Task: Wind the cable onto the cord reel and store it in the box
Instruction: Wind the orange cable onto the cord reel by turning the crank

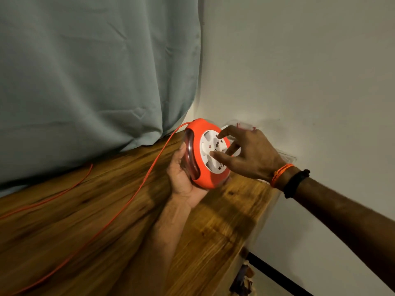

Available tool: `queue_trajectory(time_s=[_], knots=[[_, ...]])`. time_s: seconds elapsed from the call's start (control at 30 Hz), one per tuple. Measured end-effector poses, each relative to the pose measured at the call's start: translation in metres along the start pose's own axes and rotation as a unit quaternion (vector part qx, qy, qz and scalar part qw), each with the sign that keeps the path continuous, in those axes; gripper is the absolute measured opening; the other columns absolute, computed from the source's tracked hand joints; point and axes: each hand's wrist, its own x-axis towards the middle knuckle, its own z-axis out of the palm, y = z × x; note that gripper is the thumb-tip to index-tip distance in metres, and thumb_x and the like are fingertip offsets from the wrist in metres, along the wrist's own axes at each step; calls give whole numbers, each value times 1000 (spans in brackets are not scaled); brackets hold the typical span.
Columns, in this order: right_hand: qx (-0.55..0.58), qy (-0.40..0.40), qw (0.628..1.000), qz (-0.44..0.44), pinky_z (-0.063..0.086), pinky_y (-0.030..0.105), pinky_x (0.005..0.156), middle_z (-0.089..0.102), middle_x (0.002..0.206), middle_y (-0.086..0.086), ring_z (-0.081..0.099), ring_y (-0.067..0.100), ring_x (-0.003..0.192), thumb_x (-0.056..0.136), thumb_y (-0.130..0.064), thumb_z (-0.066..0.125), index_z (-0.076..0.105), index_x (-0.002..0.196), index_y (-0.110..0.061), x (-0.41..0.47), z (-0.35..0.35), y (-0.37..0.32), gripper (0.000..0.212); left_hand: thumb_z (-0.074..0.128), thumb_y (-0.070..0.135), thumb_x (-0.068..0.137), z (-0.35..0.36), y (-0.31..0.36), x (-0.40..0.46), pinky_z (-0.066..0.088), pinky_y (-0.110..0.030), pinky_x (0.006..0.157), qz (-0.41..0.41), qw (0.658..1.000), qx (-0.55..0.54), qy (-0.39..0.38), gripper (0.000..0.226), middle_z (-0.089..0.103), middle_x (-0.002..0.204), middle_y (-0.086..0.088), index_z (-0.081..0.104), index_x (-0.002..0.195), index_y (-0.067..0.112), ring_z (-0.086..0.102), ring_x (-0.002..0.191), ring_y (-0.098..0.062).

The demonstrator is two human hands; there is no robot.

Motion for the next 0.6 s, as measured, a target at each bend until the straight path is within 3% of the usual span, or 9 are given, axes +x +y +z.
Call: queue_trajectory(time_s=[0.13,0.23,0.43,0.5,0.53,0.57,0.6], knots=[[-66,-18,994,-82,56,35,77,78,92,-6,74,18,89,78,-59,66,54,130,-35,2,1,1,58,75,47,73,1,-1,1,20,-61,121,-7,1000,-8,-28,92,44,154,-22,43,151,9,38,144,-42],[-91,-19,989,-117,57,37,72,78,87,-2,71,27,81,79,-57,62,51,133,-33,6,7,3,60,76,47,70,-2,-2,1,20,-62,121,-15,999,-8,-50,96,40,156,-22,42,152,9,36,145,-43],[-87,-25,990,-108,57,40,71,76,82,7,68,33,77,77,-53,64,53,133,-27,9,17,6,62,75,47,70,-1,-2,0,18,-63,121,-13,999,-25,-45,96,40,156,-23,42,152,9,35,145,-43],[-31,3,999,-34,56,35,72,75,77,4,68,28,75,72,-51,71,62,123,-26,8,21,-1,58,78,45,67,-3,-3,1,21,-61,121,3,999,-29,-35,97,42,155,-23,44,150,8,37,144,-42],[26,16,998,50,55,32,68,73,77,1,67,24,72,69,-52,74,67,115,-21,9,23,-6,56,81,45,65,1,-1,0,23,-60,120,12,999,-26,-27,98,44,154,-23,46,149,7,39,143,-42],[119,18,980,162,51,28,59,71,74,0,64,21,66,66,-53,75,70,107,-15,10,25,-11,55,83,44,63,3,-1,0,25,-60,119,20,999,-20,-23,98,47,150,-23,50,147,7,42,141,-41],[239,7,931,275,45,25,48,69,66,1,62,19,56,65,-53,75,71,100,-9,12,26,-14,56,84,44,62,3,-3,1,26,-60,119,27,999,-12,-28,93,52,146,-23,54,143,7,45,138,-41]])
